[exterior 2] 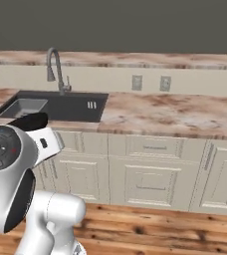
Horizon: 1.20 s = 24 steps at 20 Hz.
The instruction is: Move the pot and pan from the stove into the sink.
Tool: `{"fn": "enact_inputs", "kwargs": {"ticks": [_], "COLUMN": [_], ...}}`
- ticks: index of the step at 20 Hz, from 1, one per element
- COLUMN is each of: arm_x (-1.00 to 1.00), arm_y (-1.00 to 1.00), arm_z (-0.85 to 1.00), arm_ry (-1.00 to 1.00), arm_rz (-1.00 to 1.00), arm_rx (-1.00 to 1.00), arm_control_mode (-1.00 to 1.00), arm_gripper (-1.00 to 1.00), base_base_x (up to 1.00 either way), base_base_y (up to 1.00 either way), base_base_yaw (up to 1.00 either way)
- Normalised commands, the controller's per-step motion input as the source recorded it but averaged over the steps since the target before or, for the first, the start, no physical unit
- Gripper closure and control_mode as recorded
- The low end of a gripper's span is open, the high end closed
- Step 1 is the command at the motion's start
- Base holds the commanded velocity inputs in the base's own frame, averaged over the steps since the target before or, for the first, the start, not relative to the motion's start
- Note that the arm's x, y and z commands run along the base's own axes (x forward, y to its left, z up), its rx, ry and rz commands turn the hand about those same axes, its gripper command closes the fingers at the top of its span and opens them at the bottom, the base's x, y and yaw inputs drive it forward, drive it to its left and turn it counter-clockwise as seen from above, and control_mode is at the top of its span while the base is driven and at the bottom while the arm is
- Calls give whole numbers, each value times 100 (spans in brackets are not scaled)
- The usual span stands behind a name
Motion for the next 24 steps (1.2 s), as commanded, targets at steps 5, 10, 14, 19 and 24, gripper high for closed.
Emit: {"fn": "enact_inputs", "kwargs": {"ticks": [5,10,14,19,24], "arm_x": [0,0,0,0,0], "arm_y": [0,0,0,0,0], "arm_z": [0,0,0,0,0], "arm_ry": [0,0,0,0,0], "arm_rz": [0,0,0,0,0], "arm_rx": [0,0,0,0,0], "arm_control_mode": [100,100,100,100,100], "arm_gripper": [100,100,100,100,100], "base_base_x": [0,-1,0,22,50], "base_base_y": [1,68,0,14,28], "base_base_yaw": [-5,-3,0,-4,-10]}}
